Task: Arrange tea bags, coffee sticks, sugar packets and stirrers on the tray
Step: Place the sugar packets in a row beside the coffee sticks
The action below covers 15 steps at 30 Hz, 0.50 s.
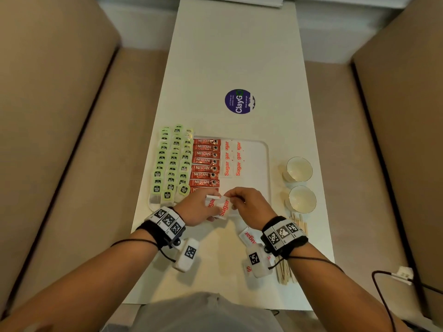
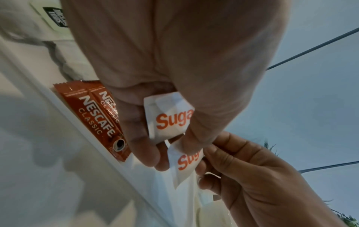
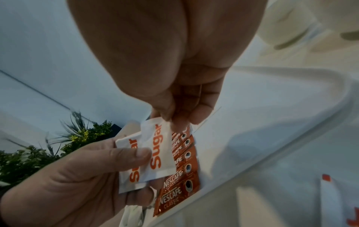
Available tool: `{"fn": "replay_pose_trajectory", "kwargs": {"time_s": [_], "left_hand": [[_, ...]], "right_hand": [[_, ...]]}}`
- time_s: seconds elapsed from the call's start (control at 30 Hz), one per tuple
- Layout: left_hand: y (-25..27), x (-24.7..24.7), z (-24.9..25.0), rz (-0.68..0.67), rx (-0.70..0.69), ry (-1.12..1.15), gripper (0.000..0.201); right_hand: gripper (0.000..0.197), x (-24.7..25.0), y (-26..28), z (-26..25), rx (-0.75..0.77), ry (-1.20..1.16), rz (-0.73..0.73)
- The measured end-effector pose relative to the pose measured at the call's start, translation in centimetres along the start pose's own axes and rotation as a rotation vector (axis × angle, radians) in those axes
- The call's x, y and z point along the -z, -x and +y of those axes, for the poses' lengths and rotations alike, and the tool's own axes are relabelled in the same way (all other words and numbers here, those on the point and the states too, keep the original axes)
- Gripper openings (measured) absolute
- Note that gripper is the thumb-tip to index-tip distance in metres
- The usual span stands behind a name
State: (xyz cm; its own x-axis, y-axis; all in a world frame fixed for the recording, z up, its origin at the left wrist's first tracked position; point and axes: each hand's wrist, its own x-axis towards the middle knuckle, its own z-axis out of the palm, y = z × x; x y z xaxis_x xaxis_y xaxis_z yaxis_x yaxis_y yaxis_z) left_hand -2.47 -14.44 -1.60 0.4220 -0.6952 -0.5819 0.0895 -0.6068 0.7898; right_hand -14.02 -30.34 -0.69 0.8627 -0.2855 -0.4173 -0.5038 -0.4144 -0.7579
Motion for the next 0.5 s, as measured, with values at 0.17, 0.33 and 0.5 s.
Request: {"fn": "replay_pose_trajectory", "kwargs": {"time_s": [0.17,0.33,0.5], "left_hand": [[0.2,0.6,-0.1,0.034,0.019,0.082,0.032],[0.2,1.2,-0.1,0.089,0.056,0.284,0.034],[0.2,1.1,0.1,0.109,0.059,0.320,0.017]], "right_hand": [[0.020,-0.5,-0.4,0.1,-0.028,-0.097,0.048],[0.019,-1.1,-0.5,0.5,-0.044,-0.052,-0.056],[0.023,-1.7,-0.6,0.7,-0.033,-0.025,-0.094]]}}
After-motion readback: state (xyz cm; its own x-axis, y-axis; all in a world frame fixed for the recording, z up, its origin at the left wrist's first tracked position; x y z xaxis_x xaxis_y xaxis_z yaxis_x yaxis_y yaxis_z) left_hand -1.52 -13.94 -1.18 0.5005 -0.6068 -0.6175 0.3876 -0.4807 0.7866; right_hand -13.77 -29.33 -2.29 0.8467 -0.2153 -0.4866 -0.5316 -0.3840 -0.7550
